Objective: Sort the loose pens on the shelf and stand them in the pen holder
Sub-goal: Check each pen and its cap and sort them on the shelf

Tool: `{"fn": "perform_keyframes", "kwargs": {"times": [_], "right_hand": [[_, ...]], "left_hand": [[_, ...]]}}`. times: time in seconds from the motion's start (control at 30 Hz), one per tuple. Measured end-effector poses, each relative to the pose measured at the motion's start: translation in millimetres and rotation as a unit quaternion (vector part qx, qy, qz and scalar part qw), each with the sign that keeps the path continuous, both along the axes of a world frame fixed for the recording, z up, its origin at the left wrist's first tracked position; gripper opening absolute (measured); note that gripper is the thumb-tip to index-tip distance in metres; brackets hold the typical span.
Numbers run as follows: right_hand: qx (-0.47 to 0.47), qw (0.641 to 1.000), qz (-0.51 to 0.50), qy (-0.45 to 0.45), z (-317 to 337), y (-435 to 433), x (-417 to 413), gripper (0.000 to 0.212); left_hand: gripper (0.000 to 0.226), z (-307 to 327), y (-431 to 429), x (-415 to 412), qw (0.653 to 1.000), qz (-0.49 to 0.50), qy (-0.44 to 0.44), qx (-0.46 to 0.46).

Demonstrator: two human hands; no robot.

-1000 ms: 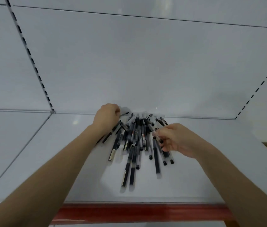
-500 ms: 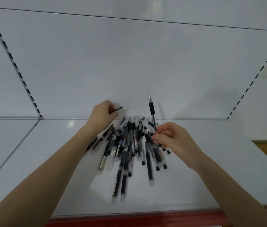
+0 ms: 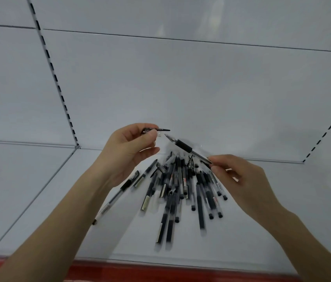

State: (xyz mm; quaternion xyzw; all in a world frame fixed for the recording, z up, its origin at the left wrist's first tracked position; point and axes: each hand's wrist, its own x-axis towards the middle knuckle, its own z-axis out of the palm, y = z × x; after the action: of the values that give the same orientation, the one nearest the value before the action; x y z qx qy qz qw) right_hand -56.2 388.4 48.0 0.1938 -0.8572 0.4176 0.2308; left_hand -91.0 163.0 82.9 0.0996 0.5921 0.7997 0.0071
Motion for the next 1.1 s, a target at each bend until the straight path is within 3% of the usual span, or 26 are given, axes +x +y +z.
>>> {"fn": "perform_keyframes", "kwargs": {"times": [0.2,0.43,0.67,0.8,0.93,1.1], "right_hand": [[0.013,1.000,-0.002,0.007,-1,1,4,0.021],[0.027,0.999,-0.002,0.017,0,-1,14,0.018],[-0.044,0.996,0.020,-0.074,11,-22,27,0.030],[-0.079,0.987,0.051,-0.127,12,-32,29,0.022],[-0.106,0.987,0.037,-0.113,10,-43,33,0.022],[-0.112,0.989,0.014,-0.097,0,-51,35,0.025]], "left_hand": [[0.012,2,2,10,1.000,-0.006,0.007,-0.008],[0.014,2,9,16,0.993,0.004,0.030,-0.113],[0.019,-3,27,27,0.991,0.024,0.074,-0.106],[0.013,-4,35,30,0.995,0.072,0.056,-0.027],[0.009,-9,41,33,0.990,0.128,0.057,0.006],[0.011,-19,40,33,0.991,0.126,0.044,-0.009]]}}
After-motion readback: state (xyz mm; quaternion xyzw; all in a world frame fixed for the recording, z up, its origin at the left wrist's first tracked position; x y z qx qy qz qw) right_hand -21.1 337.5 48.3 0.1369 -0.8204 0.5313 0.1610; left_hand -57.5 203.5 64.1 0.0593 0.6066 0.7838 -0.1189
